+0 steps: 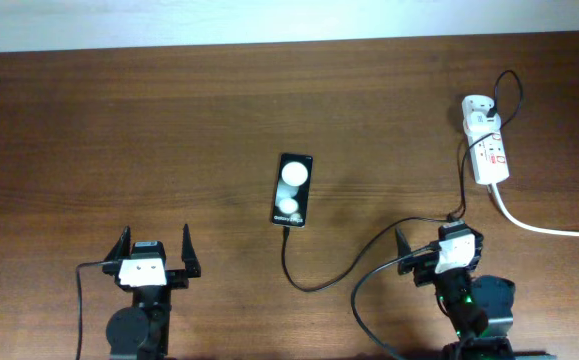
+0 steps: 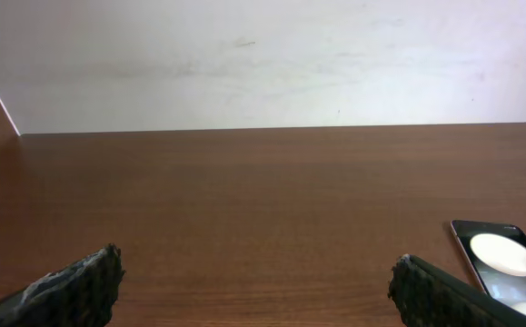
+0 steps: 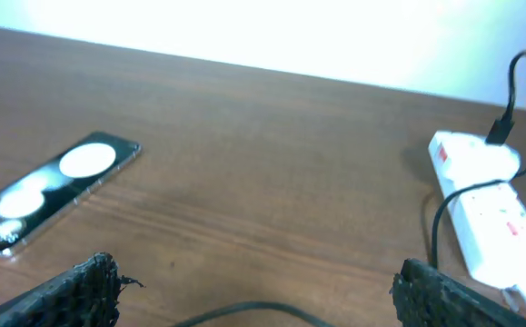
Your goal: Plug charger to phone and switch on socket
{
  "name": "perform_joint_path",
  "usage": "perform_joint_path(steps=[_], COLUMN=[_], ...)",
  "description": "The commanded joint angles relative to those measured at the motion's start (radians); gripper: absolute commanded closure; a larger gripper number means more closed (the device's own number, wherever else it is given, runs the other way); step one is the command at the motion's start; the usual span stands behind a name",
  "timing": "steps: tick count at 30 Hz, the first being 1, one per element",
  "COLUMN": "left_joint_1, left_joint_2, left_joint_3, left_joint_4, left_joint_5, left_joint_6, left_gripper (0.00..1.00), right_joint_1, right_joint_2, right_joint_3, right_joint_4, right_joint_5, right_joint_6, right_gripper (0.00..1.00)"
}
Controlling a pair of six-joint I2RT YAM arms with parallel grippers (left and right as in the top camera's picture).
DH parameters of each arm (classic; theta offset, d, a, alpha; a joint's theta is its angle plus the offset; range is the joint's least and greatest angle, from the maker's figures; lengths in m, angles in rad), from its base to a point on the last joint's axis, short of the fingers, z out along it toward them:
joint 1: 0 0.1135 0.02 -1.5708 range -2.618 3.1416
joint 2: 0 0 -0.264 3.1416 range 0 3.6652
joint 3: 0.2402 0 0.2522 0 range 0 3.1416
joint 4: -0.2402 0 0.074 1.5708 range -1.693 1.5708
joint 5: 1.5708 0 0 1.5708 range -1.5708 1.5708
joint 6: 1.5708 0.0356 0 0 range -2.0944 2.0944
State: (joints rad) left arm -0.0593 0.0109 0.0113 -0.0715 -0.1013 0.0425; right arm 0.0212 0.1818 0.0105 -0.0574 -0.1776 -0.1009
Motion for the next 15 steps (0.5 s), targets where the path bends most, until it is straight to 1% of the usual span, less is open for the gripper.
perform_joint_path(steps=[1, 6, 15], left_joint_1=[0.004, 0.004, 0.004], left_joint_2=[-0.006, -0.006, -0.006], left_joint_3=[-0.002, -0.002, -0.002], left_joint_4=[-0.005, -0.005, -0.005], left_joint_5=[0.007, 0.007, 0.007], left_joint_6=[0.016, 0.015, 0.016], left_gripper=[0.01, 0.01, 0.01], right_joint_1=[0.007, 0.007, 0.006], right_joint_2=[-0.079, -0.18, -0.178], right_joint_3=[-0.005, -0.005, -0.005], right_joint_4=[-0.008, -0.006, -0.006], right_joint_5=[0.005, 0.005, 0.005], right_joint_6=[0.004, 0.004, 0.004], right_gripper=[0.01, 0.01, 0.01])
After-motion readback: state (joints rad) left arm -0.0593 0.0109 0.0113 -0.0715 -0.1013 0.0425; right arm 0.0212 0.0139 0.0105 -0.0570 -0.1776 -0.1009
